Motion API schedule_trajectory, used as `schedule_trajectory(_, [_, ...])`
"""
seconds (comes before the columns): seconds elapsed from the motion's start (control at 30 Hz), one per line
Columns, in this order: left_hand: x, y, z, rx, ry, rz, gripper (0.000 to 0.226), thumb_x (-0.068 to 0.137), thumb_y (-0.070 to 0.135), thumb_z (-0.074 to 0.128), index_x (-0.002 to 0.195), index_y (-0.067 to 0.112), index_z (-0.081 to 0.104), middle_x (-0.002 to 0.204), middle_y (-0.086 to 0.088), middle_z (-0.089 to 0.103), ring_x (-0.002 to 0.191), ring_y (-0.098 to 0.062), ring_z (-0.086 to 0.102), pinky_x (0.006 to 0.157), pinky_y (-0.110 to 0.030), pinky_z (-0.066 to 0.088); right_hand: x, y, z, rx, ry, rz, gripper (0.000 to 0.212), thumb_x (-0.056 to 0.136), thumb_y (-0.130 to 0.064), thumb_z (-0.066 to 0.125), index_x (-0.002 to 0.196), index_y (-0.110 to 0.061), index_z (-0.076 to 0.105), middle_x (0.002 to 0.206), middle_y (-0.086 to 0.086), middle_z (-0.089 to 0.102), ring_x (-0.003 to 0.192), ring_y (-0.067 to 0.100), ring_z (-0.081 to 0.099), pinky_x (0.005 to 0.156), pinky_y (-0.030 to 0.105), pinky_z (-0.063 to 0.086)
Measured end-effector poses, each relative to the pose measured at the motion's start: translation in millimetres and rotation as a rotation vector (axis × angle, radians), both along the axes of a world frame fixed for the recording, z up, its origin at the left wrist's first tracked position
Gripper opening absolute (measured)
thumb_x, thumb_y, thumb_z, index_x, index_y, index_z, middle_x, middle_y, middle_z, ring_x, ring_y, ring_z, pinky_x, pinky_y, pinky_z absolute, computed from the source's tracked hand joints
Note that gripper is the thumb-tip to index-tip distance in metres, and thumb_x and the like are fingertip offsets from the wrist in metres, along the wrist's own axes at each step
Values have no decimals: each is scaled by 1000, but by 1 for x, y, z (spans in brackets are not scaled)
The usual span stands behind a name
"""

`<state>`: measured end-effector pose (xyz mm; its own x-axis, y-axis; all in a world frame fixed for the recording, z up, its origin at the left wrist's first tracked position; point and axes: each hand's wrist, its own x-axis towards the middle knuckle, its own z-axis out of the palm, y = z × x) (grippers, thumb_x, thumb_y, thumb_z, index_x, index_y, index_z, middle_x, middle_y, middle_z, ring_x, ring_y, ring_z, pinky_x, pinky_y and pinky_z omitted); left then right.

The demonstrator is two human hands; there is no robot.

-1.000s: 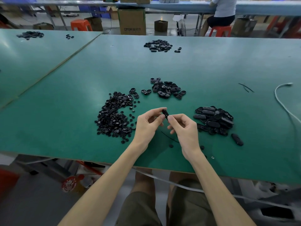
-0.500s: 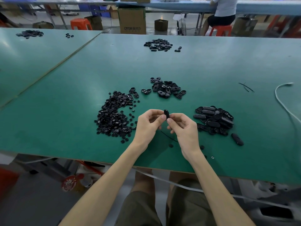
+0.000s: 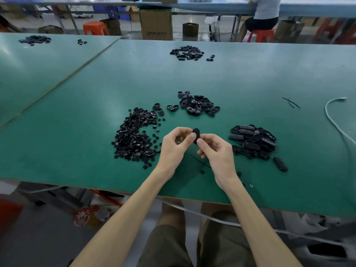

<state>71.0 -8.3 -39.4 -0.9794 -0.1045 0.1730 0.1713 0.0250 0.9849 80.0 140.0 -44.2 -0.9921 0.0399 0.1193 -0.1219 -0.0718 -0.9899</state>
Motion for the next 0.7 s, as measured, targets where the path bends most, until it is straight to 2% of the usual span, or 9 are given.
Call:
schedule_trajectory(0.13, [2, -1, 3, 25, 20, -98, 22, 96, 19, 73, 118, 22, 73, 92, -2, 71, 77, -10, 63, 76, -21, 50, 0, 0, 0, 9, 5, -10, 7, 99, -13, 70, 98, -15, 77, 80, -1, 75, 65, 12, 61, 60, 23, 51])
schedule_trajectory(0.3, [2, -1, 2, 61, -7, -43, 14, 92, 15, 77, 105, 10, 73, 88, 1, 76, 72, -7, 66, 69, -15, 50, 0, -1, 0, -53, -13, -67, 3, 98, -16, 73, 100, -14, 72, 81, -2, 74, 65, 12, 63, 60, 23, 52])
schedule_trajectory(0.47, [3, -1, 3, 47, -35, -104, 12, 91, 16, 78, 100, 11, 72, 85, -2, 75, 69, -13, 67, 68, -17, 50, -2, 0, -1, -143, -39, -133, 6, 97, -16, 74, 98, -13, 70, 74, -6, 70, 64, 10, 61, 59, 23, 51])
schedule_trajectory(0.6, [5, 0, 5, -24, -25, -223, 12, 94, 9, 73, 106, 9, 76, 92, -5, 79, 71, -14, 69, 76, -22, 54, -1, 1, 0, -186, -54, -165, 5, 98, -17, 73, 97, -13, 70, 74, -7, 70, 62, 8, 59, 58, 21, 50])
schedule_trajectory(0.7, [7, 2, 7, -45, -16, -237, 14, 94, 3, 71, 107, 5, 77, 96, -8, 79, 76, -14, 72, 80, -24, 57, -1, 2, 0, -194, -59, -175, 6, 99, -17, 72, 97, -12, 70, 73, -6, 70, 61, 7, 58, 57, 21, 50])
